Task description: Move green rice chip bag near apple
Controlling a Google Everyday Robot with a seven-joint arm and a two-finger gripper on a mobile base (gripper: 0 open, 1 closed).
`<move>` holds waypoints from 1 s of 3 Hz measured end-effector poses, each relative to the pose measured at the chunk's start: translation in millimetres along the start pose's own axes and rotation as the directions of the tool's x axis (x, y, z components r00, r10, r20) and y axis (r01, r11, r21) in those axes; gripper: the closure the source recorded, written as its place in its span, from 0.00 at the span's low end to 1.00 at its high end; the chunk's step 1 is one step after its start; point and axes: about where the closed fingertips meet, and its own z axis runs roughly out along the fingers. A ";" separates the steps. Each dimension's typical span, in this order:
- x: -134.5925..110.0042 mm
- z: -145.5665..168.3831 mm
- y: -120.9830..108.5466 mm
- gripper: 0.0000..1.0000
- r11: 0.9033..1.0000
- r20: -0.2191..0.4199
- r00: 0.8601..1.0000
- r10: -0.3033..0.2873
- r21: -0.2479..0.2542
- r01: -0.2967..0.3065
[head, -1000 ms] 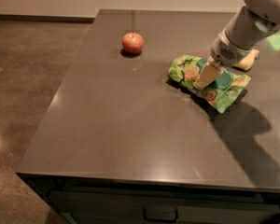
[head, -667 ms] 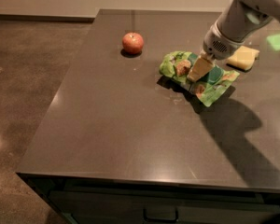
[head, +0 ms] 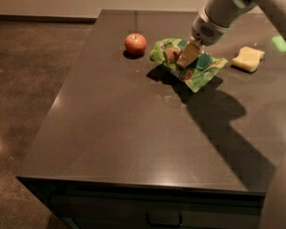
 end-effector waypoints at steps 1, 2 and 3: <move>-18.1 8.2 -12.1 1.00 1.000 -0.002 1.000 -0.004 -0.001 0.004; -32.5 19.0 -19.8 0.82 1.000 -0.007 1.000 -0.013 -0.009 0.013; -42.5 27.3 -23.1 0.59 1.000 -0.009 1.000 -0.022 -0.011 0.022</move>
Offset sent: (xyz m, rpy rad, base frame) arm 0.0564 0.0305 0.0045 -0.0112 0.0087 0.0226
